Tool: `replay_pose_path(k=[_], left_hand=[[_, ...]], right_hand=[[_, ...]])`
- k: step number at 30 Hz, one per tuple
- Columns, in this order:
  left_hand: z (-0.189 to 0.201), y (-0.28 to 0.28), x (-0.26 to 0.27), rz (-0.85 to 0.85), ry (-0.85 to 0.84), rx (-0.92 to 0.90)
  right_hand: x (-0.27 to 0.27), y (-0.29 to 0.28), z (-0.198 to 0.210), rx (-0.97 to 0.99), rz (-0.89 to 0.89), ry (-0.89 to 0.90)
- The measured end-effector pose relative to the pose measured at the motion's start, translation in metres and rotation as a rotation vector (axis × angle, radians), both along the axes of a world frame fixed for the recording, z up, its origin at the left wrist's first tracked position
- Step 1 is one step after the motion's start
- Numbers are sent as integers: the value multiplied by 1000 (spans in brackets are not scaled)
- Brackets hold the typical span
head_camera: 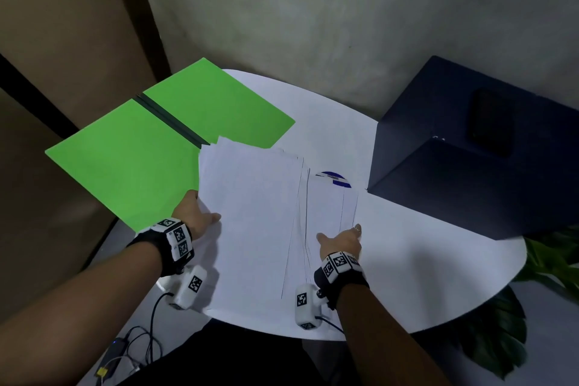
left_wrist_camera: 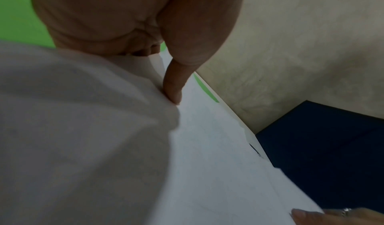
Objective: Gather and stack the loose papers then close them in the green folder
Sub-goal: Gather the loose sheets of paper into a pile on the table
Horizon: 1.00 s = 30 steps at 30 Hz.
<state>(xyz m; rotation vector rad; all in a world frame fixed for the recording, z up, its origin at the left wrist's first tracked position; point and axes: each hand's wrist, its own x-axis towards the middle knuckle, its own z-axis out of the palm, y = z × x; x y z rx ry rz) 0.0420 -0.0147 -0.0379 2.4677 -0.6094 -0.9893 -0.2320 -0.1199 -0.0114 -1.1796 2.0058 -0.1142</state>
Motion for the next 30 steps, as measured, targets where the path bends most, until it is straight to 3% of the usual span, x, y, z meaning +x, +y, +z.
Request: replay_pose_path(k=[2, 10, 13, 17, 19, 22, 26, 30], left_hand=[[2, -1, 0, -5, 9, 3], [6, -1, -2, 11, 13, 12], [5, -1, -1, 11, 1, 8], [5, -1, -2, 3, -4, 11], [8, -1, -4, 7, 1, 1], [10, -2, -8, -6, -3, -21], [11, -7, -23, -57, 41, -61], [4, -15, -36, -62, 203, -109]], right_hand=[[0, -1, 4, 4, -35, -30], [7, -3, 10, 38, 95, -62], [-8, -22, 41, -137, 60, 13], [-37, -60, 105, -514, 43, 52], [-46, -71, 138, -664, -4, -60], [-48, -72, 164, -702, -35, -399], [-31, -68, 115, -481, -39, -537], [-9, -53, 36, -141, 1, -462]])
